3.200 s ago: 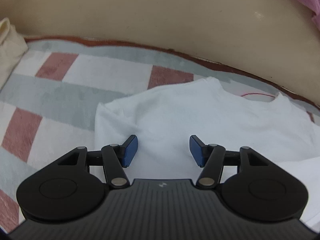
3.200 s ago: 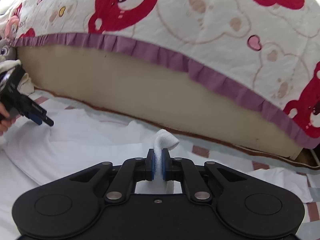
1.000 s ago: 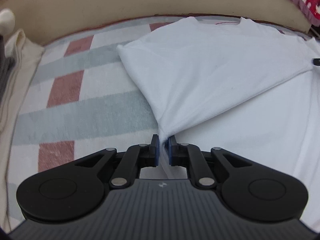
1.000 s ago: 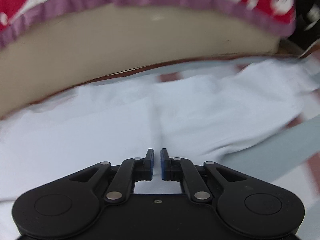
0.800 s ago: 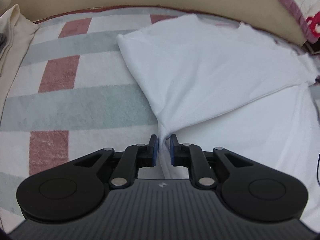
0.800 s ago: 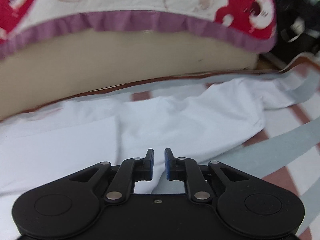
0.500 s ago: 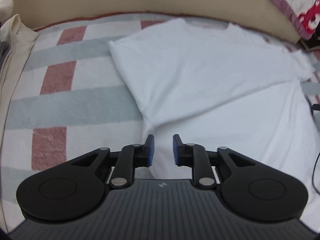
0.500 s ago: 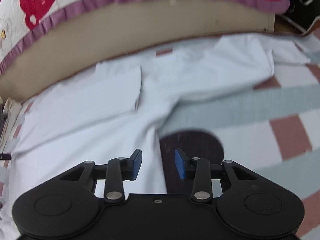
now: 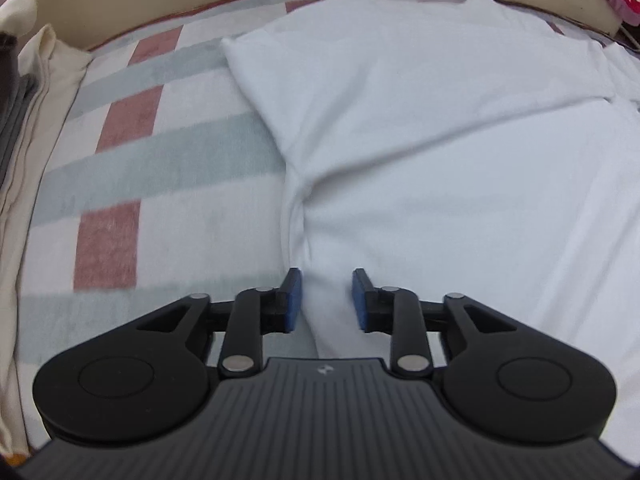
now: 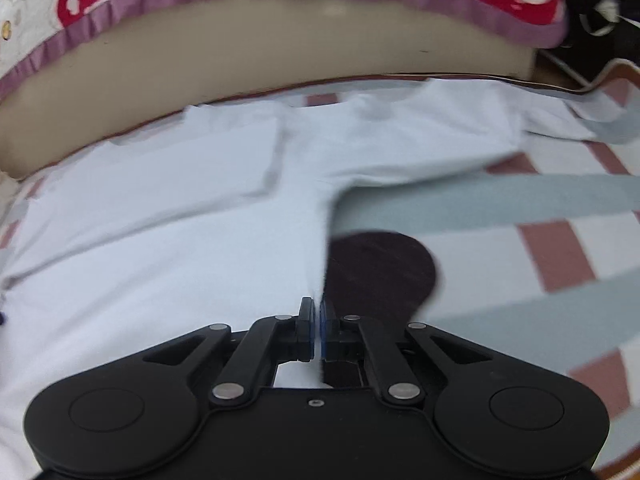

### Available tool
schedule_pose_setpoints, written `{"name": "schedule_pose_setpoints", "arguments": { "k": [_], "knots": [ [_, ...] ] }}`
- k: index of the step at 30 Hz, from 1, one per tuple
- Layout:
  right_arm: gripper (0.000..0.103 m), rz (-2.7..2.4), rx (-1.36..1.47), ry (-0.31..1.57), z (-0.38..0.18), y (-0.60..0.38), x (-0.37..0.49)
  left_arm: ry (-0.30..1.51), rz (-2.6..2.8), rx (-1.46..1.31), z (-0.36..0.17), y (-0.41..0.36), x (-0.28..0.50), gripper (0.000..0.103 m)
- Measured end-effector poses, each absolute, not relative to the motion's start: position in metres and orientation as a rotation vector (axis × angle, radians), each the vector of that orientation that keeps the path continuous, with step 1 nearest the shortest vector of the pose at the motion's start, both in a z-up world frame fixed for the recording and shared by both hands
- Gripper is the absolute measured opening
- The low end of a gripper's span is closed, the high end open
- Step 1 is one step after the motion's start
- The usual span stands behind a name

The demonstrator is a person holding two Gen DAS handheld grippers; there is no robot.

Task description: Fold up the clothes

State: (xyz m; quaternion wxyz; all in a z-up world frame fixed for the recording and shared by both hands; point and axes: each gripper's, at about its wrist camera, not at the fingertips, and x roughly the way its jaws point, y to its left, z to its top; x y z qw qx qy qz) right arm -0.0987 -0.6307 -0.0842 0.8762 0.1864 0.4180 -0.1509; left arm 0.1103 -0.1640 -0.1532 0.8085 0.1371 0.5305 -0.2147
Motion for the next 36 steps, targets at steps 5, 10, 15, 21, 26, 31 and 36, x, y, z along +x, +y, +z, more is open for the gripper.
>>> {"name": "schedule_pose_setpoints", "arguments": {
  "k": [5,10,15,21,26,31,36],
  "knots": [
    [0.007,-0.326,0.481,0.848,-0.097,-0.645,-0.106,1.222,-0.437,0.154,-0.153,-0.137,0.099,0.041],
    [0.046,-0.278,0.622,0.817,-0.099,-0.663,-0.151,1.318,-0.488,-0.027,-0.156,-0.109,0.085,0.048],
    [0.047,-0.26,0.607,0.807,-0.094,-0.66,-0.197,1.373,-0.511,-0.136,-0.158,-0.101,0.073,0.051],
    [0.048,-0.183,0.586,0.861,-0.104,-0.642,-0.21,1.391,-0.523,-0.119,-0.158,-0.106,0.061,0.052],
    [0.058,-0.21,0.438,0.885,-0.113,-0.621,-0.201,1.407,-0.544,-0.12,-0.158,-0.118,0.057,0.086],
    [0.007,-0.079,0.386,0.924,-0.11,-0.607,-0.184,1.369,-0.522,0.03,-0.153,-0.14,0.042,0.072],
    [0.006,-0.08,0.641,0.727,-0.079,-0.631,-0.23,1.342,-0.553,-0.018,-0.141,-0.121,0.028,0.004]
  ]
}}
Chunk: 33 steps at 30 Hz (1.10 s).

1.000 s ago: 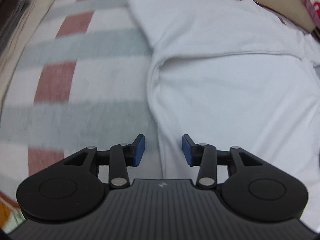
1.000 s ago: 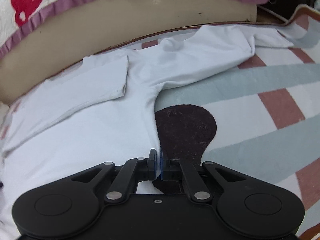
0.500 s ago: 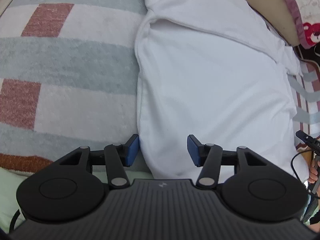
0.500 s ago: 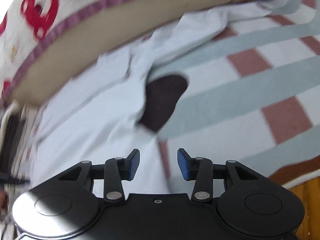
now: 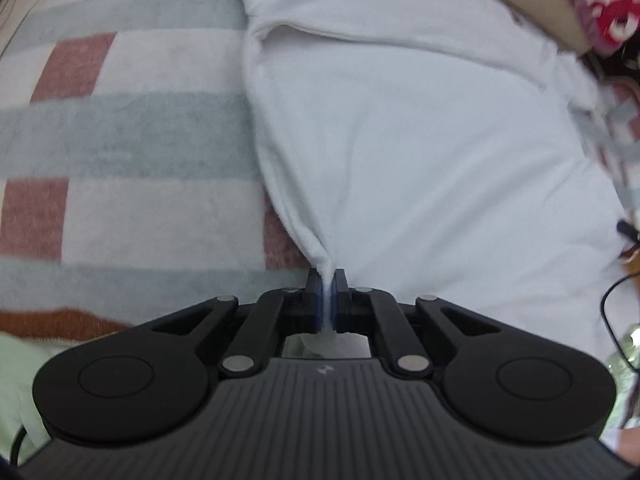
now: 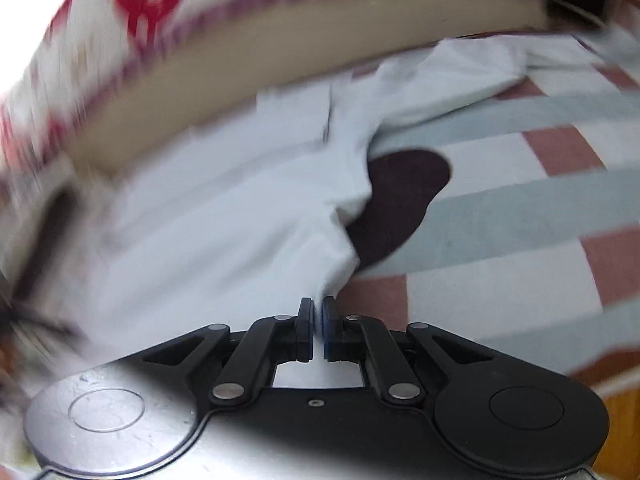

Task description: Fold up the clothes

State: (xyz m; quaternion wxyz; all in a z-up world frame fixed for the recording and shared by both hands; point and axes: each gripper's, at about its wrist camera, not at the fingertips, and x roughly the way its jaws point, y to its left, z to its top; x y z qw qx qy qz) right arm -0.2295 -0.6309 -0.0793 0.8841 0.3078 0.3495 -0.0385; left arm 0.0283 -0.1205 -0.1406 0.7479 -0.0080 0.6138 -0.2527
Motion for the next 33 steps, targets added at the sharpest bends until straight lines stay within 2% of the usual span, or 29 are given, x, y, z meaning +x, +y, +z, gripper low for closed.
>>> {"name": "schedule_pose_setpoints", "arguments": {
  "k": [4,7,14,18,20,21,22,23,24,26,27,29,30,31,33],
  "knots": [
    [0.004,-0.116,0.732,0.726,-0.088,-0.641,-0.256,1.344,-0.518,-0.09,-0.137,-0.107,0.024,0.004],
    [0.002,-0.148,0.742,0.752,-0.098,-0.643,-0.26,1.339,-0.49,-0.017,-0.137,-0.115,0.026,0.004],
    [0.002,-0.118,0.665,0.823,-0.103,-0.631,-0.258,1.33,-0.458,0.078,-0.136,-0.125,0.021,0.004],
    [0.0,-0.225,0.534,0.969,-0.11,-0.625,-0.258,1.353,-0.423,0.112,-0.136,-0.123,0.017,0.004],
    [0.0,-0.287,0.566,0.96,-0.111,-0.631,-0.267,1.365,-0.395,0.146,-0.136,-0.123,0.014,0.008],
    [0.001,-0.303,0.61,0.928,-0.108,-0.636,-0.273,1.368,-0.384,0.163,-0.135,-0.124,0.013,0.008],
    [0.008,-0.311,0.634,0.903,-0.103,-0.64,-0.276,1.341,-0.398,0.171,-0.125,-0.128,0.01,0.009],
    [0.01,-0.317,0.654,0.878,-0.099,-0.644,-0.278,1.314,-0.415,0.173,-0.115,-0.131,0.007,0.014],
    [0.01,-0.32,0.663,0.849,-0.092,-0.648,-0.279,1.28,-0.459,0.119,-0.103,-0.133,0.005,0.028],
    [0.01,-0.309,0.696,0.785,-0.081,-0.657,-0.28,1.209,-0.543,0.01,-0.079,-0.137,0.001,0.049],
    [0.012,-0.296,0.726,0.747,-0.076,-0.662,-0.281,1.172,-0.58,-0.035,-0.067,-0.139,-0.001,0.049],
    [0.022,-0.278,0.79,0.68,-0.069,-0.67,-0.281,1.091,-0.561,0.048,-0.051,-0.154,-0.008,0.049],
    [0.035,-0.265,0.819,0.648,-0.068,-0.674,-0.281,1.053,-0.551,0.088,-0.044,-0.161,-0.012,0.049],
    [0.041,-0.253,0.843,0.624,-0.067,-0.676,-0.279,1.038,-0.547,0.106,-0.041,-0.169,-0.014,0.049],
    [0.041,-0.231,0.867,0.608,-0.069,-0.685,-0.268,1.017,-0.547,0.15,-0.033,-0.191,-0.013,0.047]
  ]
}}
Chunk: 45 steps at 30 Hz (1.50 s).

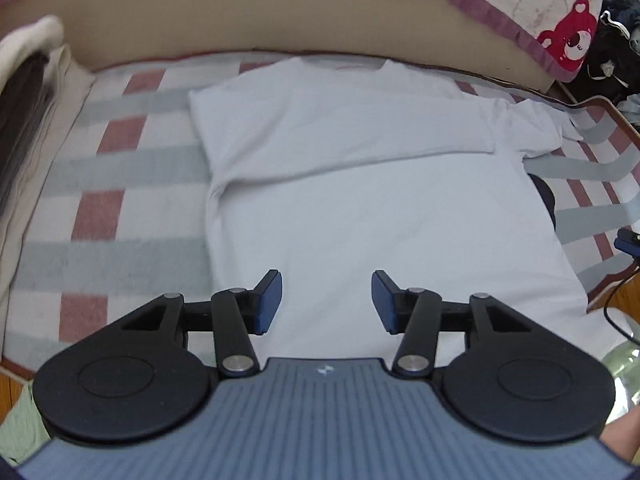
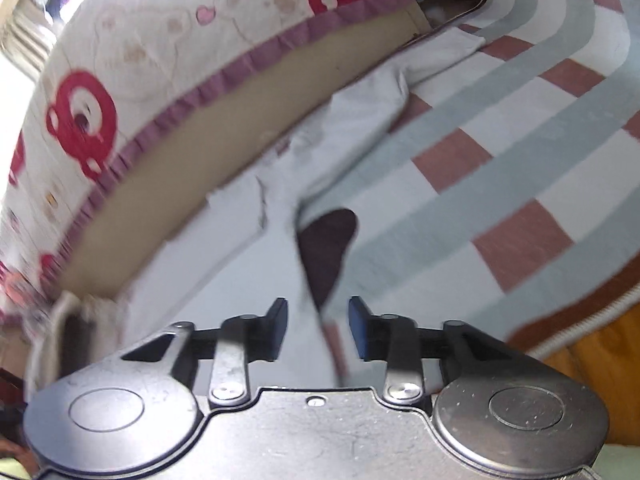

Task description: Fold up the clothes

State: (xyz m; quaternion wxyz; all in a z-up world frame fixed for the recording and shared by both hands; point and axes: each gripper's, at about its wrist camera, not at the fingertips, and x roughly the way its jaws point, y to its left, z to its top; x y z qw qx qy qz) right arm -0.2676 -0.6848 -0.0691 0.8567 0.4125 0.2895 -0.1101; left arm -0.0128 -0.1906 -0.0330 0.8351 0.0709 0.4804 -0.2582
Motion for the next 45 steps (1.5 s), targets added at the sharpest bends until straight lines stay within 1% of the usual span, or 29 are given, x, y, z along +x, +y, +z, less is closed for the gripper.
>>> {"name": "schedule_pose_setpoints", "arguments": {
  "k": [2,3,6,8,9,10,11,13,16,17,18,20,21,23,25,27,29,30,31,33,35,37,40,41,42,45],
  "knots": [
    [0.053,-0.255,0.834,0.638,-0.066,-0.698,-0.245,1.003,-0.554,0.196,-0.024,-0.218,-0.008,0.047],
    [0.061,-0.288,0.797,0.668,-0.062,-0.705,-0.23,0.997,-0.571,0.198,-0.017,-0.238,0.0,0.047],
    [0.061,-0.346,0.729,0.762,-0.034,-0.726,-0.176,0.969,-0.613,0.226,0.007,-0.308,0.018,0.047],
    [0.061,-0.281,0.783,0.772,-0.012,-0.75,-0.145,0.92,-0.631,0.253,0.02,-0.355,0.025,0.047],
    [0.062,-0.22,0.797,0.793,0.0,-0.762,-0.13,0.9,-0.642,0.252,0.025,-0.379,0.026,0.048],
    [0.067,-0.155,0.807,0.817,0.012,-0.773,-0.115,0.881,-0.653,0.247,0.027,-0.403,0.025,0.048],
    [0.07,-0.118,0.792,0.853,0.021,-0.785,-0.103,0.862,-0.664,0.242,0.028,-0.427,0.024,0.048],
    [0.071,-0.053,0.755,0.93,0.037,-0.809,-0.078,0.811,-0.693,0.245,0.018,-0.464,0.016,0.048],
    [0.071,-0.105,0.714,1.017,0.046,-0.848,-0.049,0.856,-0.733,0.179,-0.008,-0.512,0.014,0.046],
    [0.071,-0.116,0.738,1.017,0.045,-0.861,-0.044,0.875,-0.746,0.153,-0.017,-0.527,0.014,0.044],
    [0.071,-0.144,0.785,0.998,0.041,-0.875,-0.041,0.93,-0.753,0.096,-0.029,-0.536,0.019,0.039],
    [0.071,-0.282,0.93,0.894,0.028,-0.899,-0.051,1.04,-0.764,-0.019,-0.052,-0.552,0.029,0.037],
    [0.071,-0.347,1.028,0.784,0.016,-0.905,-0.065,1.087,-0.768,-0.066,-0.063,-0.56,0.033,0.037],
    [0.071,-0.359,1.277,0.71,-0.023,-0.911,-0.084,1.056,-0.749,0.065,-0.074,-0.58,0.029,0.037],
    [0.068,-0.304,1.492,0.638,-0.057,-0.92,-0.098,1.026,-0.745,0.151,-0.082,-0.593,0.028,0.037],
    [0.068,-0.326,1.529,0.484,-0.069,-0.934,-0.111,1.006,-0.742,0.19,-0.091,-0.602,0.029,0.037],
    [0.068,-0.442,1.423,0.467,-0.075,-0.945,-0.115,0.991,-0.735,0.2,-0.099,-0.611,0.034,0.037],
    [0.064,-0.502,1.359,0.472,-0.082,-0.948,-0.114,0.98,-0.73,0.193,-0.101,-0.615,0.038,0.037],
    [0.047,-0.535,1.35,0.463,-0.095,-0.949,-0.114,0.975,-0.71,0.196,-0.104,-0.62,0.041,0.037],
    [0.033,-0.592,1.352,0.44,-0.123,-0.95,-0.114,0.963,-0.67,0.203,-0.108,-0.63,0.048,0.037],
    [0.033,-0.651,1.429,0.366,-0.146,-0.945,-0.119,0.956,-0.63,0.199,-0.112,-0.636,0.056,0.037],
    [0.034,-0.724,1.449,0.297,-0.156,-0.936,-0.116,0.96,-0.608,0.181,-0.114,-0.634,0.065,0.037],
    [0.041,-0.805,1.327,0.408,-0.155,-0.94,-0.092,0.969,-0.626,0.144,-0.117,-0.629,0.077,0.037],
    [0.045,-0.809,1.309,0.44,-0.156,-0.944,-0.086,0.974,-0.638,0.133,-0.119,-0.629,0.081,0.037],
    [0.055,-0.807,1.311,0.455,-0.161,-0.949,-0.082,0.982,-0.647,0.125,-0.123,-0.629,0.084,0.037],
    [0.056,-0.803,1.294,0.39,-0.169,-0.954,-0.078,1.006,-0.655,0.136,-0.135,-0.633,0.089,0.037]
  ]
}}
